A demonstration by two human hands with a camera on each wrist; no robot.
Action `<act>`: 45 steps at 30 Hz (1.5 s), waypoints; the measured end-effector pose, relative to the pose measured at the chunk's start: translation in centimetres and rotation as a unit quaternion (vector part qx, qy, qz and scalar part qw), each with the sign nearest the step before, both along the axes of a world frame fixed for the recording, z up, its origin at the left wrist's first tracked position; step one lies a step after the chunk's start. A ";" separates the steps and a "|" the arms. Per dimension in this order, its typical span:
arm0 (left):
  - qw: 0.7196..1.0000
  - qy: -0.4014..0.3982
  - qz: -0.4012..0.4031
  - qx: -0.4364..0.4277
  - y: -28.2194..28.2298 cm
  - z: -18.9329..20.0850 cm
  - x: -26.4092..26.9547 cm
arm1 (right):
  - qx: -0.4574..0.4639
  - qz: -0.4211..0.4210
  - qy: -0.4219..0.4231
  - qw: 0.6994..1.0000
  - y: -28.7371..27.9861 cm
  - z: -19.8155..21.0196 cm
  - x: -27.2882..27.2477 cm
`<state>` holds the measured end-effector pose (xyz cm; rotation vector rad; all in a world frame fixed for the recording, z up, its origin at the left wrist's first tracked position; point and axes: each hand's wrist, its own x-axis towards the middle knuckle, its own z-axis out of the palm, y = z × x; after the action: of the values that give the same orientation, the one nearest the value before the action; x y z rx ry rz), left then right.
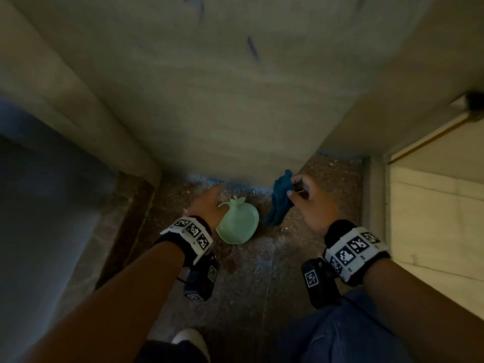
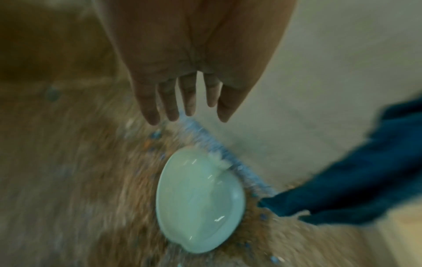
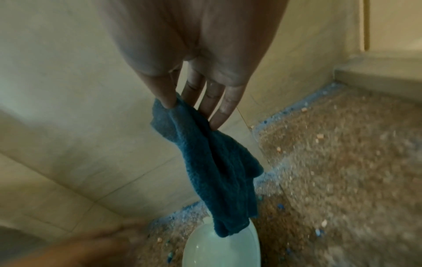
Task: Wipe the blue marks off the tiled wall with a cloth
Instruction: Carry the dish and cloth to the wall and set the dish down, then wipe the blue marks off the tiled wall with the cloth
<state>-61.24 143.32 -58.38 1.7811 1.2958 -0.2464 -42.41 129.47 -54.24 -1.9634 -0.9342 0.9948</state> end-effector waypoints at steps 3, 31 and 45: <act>0.998 -0.059 -0.038 0.001 -0.8 10.4 0.8 | 0.000 0.006 0.009 1.000 -0.6 8.2 -0.5; 0.883 -0.360 -0.259 0.156 -3.4 76.3 8.7 | 0.189 -0.099 -0.112 0.971 -5.1 71.1 3.2; 0.851 -0.452 -0.231 0.133 -8.7 87.6 18.8 | 0.283 -0.126 -0.127 0.942 -8.8 80.0 8.5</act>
<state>-42.49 134.64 29.27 2.0269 0.2191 0.5010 -33.89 120.66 25.72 -1.6731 -0.9466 0.2779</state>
